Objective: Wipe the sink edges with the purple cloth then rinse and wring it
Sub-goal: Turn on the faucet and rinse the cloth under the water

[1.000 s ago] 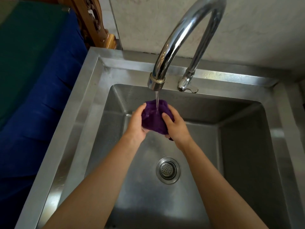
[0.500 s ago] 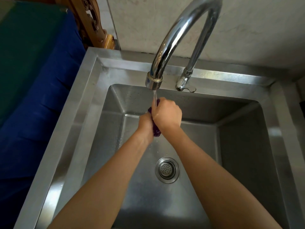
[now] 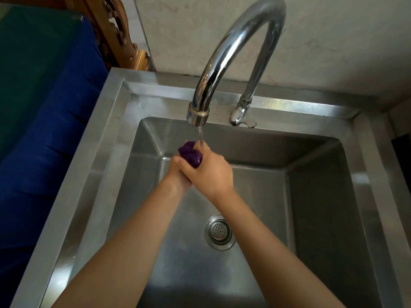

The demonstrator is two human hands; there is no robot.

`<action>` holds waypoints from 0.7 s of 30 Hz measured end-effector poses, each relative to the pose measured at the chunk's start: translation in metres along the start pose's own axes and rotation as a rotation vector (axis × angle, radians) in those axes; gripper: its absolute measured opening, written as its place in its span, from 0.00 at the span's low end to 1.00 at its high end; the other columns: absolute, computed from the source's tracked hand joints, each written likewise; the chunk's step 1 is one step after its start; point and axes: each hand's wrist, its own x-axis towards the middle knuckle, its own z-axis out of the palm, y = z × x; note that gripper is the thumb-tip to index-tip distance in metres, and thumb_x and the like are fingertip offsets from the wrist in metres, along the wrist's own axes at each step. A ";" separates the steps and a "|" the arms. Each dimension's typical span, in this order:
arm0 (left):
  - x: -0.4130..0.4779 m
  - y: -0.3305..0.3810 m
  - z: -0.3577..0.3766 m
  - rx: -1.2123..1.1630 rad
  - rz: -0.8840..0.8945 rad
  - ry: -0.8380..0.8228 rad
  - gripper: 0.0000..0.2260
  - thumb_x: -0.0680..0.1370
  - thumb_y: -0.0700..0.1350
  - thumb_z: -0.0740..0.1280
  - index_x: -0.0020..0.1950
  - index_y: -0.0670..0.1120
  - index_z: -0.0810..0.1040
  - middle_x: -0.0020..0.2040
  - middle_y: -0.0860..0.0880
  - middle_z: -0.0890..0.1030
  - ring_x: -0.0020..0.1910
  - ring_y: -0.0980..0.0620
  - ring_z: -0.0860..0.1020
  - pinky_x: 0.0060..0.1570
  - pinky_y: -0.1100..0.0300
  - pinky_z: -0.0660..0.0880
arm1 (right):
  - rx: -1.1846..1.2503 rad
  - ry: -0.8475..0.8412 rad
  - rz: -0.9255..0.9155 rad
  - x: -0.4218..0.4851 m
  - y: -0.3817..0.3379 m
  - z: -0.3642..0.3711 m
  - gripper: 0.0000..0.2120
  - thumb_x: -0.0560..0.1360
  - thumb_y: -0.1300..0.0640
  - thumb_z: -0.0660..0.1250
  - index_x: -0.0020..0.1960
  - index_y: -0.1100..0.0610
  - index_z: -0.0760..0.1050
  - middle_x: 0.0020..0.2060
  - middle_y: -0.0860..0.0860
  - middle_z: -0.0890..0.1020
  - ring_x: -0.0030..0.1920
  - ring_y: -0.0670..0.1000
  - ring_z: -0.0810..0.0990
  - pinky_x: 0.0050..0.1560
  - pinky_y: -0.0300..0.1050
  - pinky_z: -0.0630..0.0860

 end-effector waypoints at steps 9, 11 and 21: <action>-0.031 0.006 0.028 0.100 -0.158 0.044 0.21 0.81 0.47 0.53 0.28 0.45 0.70 0.16 0.51 0.70 0.14 0.56 0.70 0.17 0.72 0.64 | -0.159 0.135 0.069 0.039 -0.002 0.000 0.16 0.78 0.48 0.56 0.50 0.59 0.75 0.45 0.59 0.82 0.47 0.63 0.80 0.44 0.49 0.71; -0.033 0.007 0.028 0.208 -0.170 0.068 0.25 0.80 0.43 0.54 0.22 0.44 0.69 0.14 0.51 0.67 0.12 0.55 0.67 0.16 0.73 0.62 | -0.065 0.146 0.159 0.043 0.004 0.003 0.18 0.78 0.46 0.55 0.49 0.59 0.76 0.43 0.58 0.83 0.46 0.61 0.80 0.43 0.48 0.71; -0.033 0.007 0.013 0.355 0.208 0.201 0.13 0.80 0.50 0.60 0.38 0.50 0.75 0.36 0.52 0.79 0.35 0.56 0.77 0.34 0.67 0.74 | 0.624 0.048 0.487 0.043 0.046 0.003 0.19 0.77 0.42 0.60 0.34 0.55 0.72 0.31 0.50 0.77 0.37 0.52 0.77 0.37 0.43 0.72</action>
